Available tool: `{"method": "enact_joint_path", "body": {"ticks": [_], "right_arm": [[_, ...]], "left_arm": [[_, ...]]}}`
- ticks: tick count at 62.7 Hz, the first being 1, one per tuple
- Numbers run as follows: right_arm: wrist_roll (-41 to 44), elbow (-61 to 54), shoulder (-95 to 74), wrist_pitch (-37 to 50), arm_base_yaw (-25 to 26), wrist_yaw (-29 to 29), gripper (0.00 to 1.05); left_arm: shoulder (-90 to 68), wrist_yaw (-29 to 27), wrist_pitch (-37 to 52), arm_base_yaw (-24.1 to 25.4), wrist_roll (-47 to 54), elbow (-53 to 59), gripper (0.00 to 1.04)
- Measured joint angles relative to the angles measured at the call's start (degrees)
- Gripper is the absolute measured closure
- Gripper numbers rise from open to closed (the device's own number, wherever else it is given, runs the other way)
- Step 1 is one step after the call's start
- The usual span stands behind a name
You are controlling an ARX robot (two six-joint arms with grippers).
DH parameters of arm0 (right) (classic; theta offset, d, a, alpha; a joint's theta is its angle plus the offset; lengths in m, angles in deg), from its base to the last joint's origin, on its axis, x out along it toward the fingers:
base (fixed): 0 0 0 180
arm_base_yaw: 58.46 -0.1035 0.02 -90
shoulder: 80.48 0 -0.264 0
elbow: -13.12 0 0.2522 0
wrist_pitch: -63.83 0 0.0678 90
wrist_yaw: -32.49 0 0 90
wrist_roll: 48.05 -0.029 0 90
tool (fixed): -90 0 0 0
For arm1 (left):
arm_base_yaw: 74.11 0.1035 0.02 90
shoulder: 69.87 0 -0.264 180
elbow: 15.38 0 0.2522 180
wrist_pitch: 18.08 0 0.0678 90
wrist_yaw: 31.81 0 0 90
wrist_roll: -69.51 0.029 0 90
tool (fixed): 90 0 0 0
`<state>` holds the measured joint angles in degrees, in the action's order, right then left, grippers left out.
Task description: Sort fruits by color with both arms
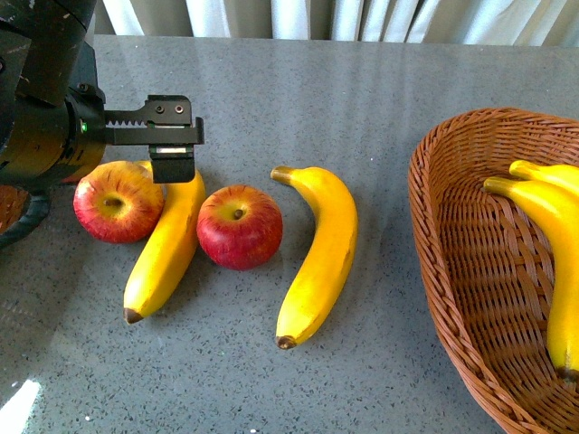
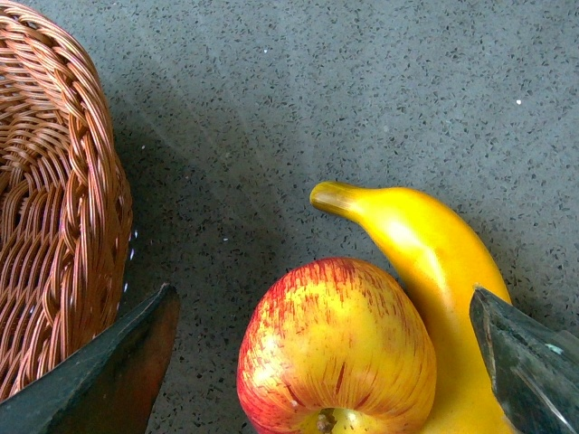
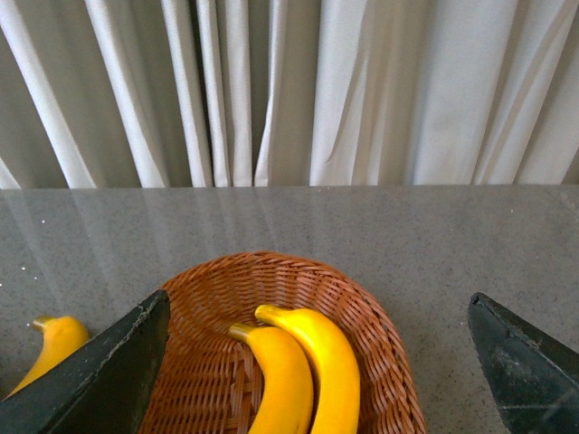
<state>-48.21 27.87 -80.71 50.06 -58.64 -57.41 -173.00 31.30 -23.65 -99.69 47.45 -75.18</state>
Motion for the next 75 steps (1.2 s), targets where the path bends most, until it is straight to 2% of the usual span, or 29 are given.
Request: {"method": "enact_joint_path", "body": {"ticks": [75], "right_arm": [[0.0, 0.0, 0.0, 0.0, 0.0, 0.0, 0.09]], "left_arm": [[-5.88, 1.84, 1.2, 0.52, -2.75, 0.63, 0.09]]}}
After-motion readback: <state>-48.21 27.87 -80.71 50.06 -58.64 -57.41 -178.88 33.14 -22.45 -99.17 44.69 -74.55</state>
